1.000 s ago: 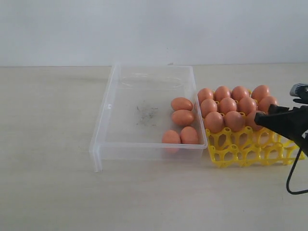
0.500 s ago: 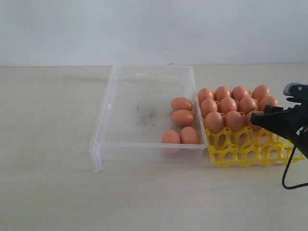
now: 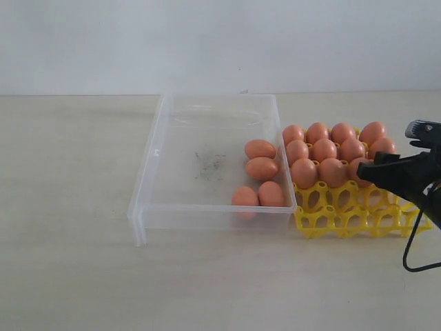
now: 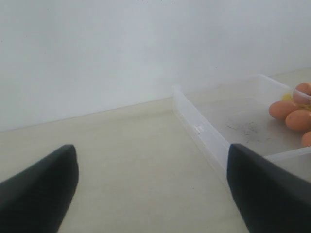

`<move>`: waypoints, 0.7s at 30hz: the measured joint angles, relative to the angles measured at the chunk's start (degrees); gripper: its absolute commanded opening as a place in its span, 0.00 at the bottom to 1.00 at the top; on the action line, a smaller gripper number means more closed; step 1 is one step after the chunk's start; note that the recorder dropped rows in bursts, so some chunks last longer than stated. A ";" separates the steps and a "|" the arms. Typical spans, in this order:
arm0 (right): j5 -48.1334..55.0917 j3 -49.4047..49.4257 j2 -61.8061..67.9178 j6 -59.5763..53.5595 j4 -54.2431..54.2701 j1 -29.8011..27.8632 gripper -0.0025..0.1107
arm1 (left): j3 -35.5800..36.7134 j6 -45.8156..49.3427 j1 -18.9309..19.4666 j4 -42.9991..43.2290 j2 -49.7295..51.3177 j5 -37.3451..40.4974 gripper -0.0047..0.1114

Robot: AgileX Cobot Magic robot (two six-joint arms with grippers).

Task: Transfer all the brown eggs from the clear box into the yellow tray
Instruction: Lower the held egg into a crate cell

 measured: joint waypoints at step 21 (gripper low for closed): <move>1.52 0.10 -11.57 -2.06 -0.19 0.00 0.53 | 0.00 0.00 0.00 0.00 0.00 0.00 0.71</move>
